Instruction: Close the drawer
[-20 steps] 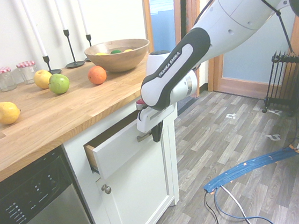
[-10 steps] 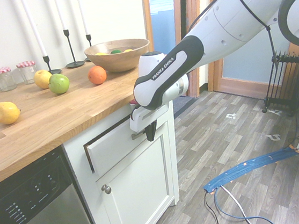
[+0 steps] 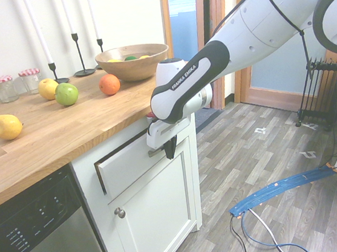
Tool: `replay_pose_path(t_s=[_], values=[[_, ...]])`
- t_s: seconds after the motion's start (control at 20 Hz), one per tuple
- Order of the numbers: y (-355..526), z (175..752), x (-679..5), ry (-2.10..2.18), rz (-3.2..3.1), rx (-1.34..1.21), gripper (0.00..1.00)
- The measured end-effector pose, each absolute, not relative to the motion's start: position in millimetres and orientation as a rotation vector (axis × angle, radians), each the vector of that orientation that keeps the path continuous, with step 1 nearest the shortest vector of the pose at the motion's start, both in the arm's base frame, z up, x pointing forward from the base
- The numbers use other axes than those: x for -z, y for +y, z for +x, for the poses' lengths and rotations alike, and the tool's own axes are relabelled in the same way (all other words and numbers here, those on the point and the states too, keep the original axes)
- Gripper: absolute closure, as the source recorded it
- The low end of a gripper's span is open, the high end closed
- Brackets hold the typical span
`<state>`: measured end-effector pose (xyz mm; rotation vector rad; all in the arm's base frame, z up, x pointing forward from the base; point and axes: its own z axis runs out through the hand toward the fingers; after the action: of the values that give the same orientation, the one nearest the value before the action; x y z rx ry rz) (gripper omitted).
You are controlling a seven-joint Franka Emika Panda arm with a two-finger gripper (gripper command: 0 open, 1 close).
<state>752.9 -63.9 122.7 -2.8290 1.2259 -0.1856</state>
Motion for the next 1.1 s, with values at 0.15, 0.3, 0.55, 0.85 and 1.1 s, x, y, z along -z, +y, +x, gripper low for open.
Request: replay_pose_path(t_s=[0.15,0.3,0.55,0.85,1.1], values=[[-66,736,-126,1.216,-2.847,0.131,1.00],[-66,717,-146,1.200,-2.859,0.069,1.00],[-73,676,-186,1.228,-2.857,-0.008,1.00],[-71,613,-218,1.215,-2.881,-0.078,1.00],[-72,549,-239,1.204,-2.900,-0.093,1.00]])
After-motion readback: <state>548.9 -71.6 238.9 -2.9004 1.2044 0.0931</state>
